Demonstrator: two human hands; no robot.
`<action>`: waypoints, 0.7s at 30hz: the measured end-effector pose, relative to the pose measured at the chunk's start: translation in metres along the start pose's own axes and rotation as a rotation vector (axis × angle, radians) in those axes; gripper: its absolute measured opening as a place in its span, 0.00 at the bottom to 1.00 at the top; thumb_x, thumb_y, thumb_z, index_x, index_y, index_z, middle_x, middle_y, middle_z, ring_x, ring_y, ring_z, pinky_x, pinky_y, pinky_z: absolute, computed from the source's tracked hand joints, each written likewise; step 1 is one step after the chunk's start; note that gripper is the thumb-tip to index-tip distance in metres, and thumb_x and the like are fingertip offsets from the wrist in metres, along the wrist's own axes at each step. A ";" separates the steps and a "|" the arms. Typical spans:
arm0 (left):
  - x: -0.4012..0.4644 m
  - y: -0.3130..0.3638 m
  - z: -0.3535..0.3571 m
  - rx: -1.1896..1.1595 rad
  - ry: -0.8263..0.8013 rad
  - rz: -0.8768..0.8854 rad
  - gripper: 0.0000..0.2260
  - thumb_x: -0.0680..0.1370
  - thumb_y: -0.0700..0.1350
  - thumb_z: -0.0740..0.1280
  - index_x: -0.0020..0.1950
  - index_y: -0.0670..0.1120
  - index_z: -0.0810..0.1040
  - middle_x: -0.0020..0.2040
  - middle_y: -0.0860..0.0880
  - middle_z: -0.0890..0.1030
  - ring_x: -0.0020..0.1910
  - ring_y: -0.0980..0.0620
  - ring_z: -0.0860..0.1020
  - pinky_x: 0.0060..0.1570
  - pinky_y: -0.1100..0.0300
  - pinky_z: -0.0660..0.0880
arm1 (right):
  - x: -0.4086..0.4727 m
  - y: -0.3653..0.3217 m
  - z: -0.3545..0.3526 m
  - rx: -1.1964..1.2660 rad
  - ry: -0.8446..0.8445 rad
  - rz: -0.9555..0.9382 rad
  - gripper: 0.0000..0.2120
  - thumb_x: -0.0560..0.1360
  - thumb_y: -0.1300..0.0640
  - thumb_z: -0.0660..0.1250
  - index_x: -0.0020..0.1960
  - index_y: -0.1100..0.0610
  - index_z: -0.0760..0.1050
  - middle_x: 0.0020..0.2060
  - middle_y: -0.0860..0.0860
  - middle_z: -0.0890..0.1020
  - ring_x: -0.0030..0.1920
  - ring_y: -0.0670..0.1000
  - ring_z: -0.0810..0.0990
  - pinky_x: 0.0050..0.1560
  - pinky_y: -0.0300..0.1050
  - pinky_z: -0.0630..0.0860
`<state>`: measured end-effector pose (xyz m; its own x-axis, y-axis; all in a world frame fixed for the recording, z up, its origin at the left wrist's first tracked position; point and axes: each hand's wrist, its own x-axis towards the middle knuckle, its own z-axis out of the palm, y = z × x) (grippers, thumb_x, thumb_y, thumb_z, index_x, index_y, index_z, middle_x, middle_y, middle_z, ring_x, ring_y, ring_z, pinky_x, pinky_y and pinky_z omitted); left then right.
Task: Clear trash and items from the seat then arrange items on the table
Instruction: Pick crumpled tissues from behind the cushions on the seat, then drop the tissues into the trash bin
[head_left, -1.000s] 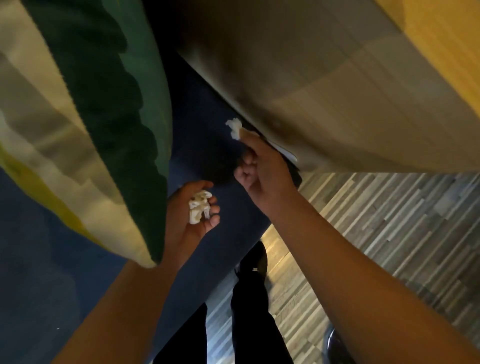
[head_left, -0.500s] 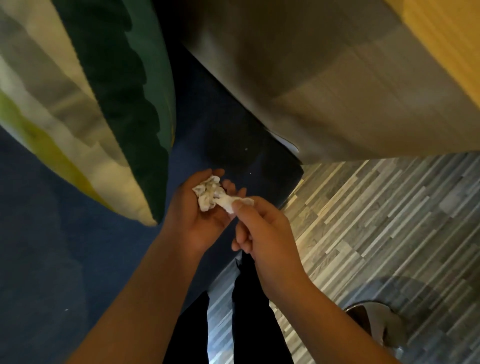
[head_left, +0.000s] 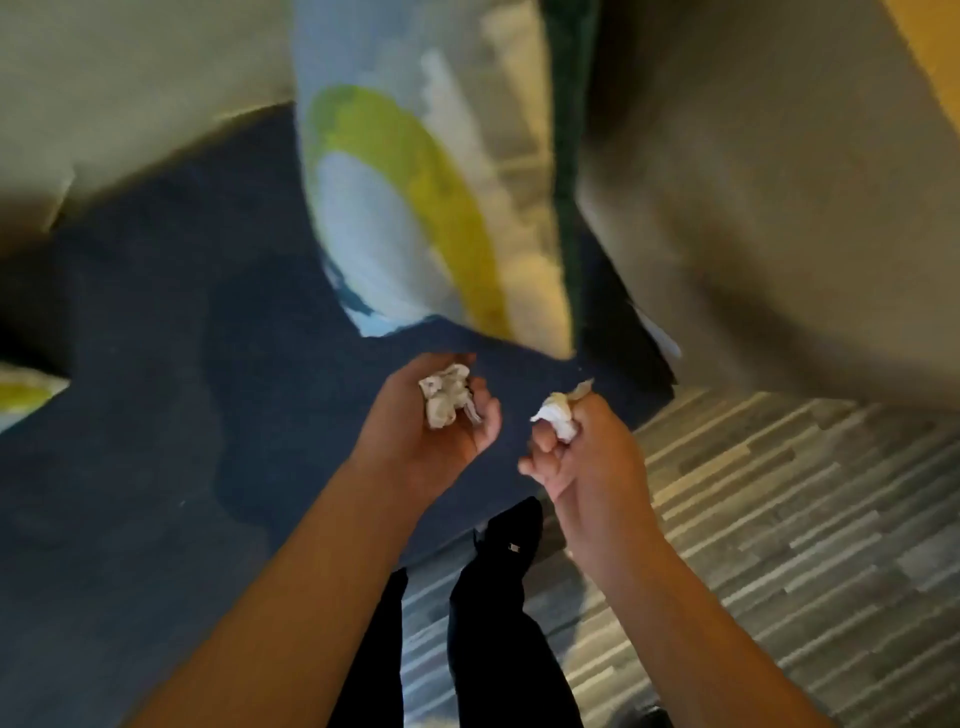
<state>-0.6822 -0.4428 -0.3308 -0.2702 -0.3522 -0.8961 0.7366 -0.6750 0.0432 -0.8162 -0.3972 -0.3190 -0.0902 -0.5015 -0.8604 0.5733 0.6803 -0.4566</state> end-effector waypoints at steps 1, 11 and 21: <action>-0.007 0.005 -0.009 -0.031 -0.004 0.022 0.10 0.76 0.40 0.64 0.36 0.42 0.79 0.31 0.47 0.76 0.28 0.52 0.76 0.31 0.58 0.77 | -0.002 0.000 0.009 -0.040 -0.029 0.020 0.30 0.80 0.60 0.54 0.21 0.49 0.75 0.22 0.45 0.71 0.23 0.46 0.65 0.33 0.44 0.71; -0.111 0.031 -0.143 -0.410 0.016 0.239 0.07 0.75 0.41 0.67 0.39 0.41 0.82 0.34 0.45 0.76 0.31 0.51 0.74 0.31 0.57 0.77 | -0.064 0.077 0.098 -0.461 -0.503 -0.049 0.04 0.69 0.64 0.60 0.39 0.57 0.73 0.27 0.50 0.71 0.24 0.48 0.66 0.32 0.45 0.71; -0.248 0.011 -0.353 -0.738 0.044 0.472 0.09 0.76 0.41 0.65 0.37 0.43 0.80 0.32 0.47 0.76 0.31 0.52 0.72 0.32 0.61 0.75 | -0.181 0.257 0.173 -0.750 -0.708 0.099 0.15 0.74 0.65 0.50 0.29 0.55 0.61 0.26 0.49 0.59 0.25 0.46 0.53 0.22 0.38 0.49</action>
<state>-0.3882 -0.1337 -0.2643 0.1767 -0.4529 -0.8738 0.9826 0.1321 0.1303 -0.5117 -0.2238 -0.2416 0.5684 -0.4596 -0.6824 -0.1244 0.7719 -0.6235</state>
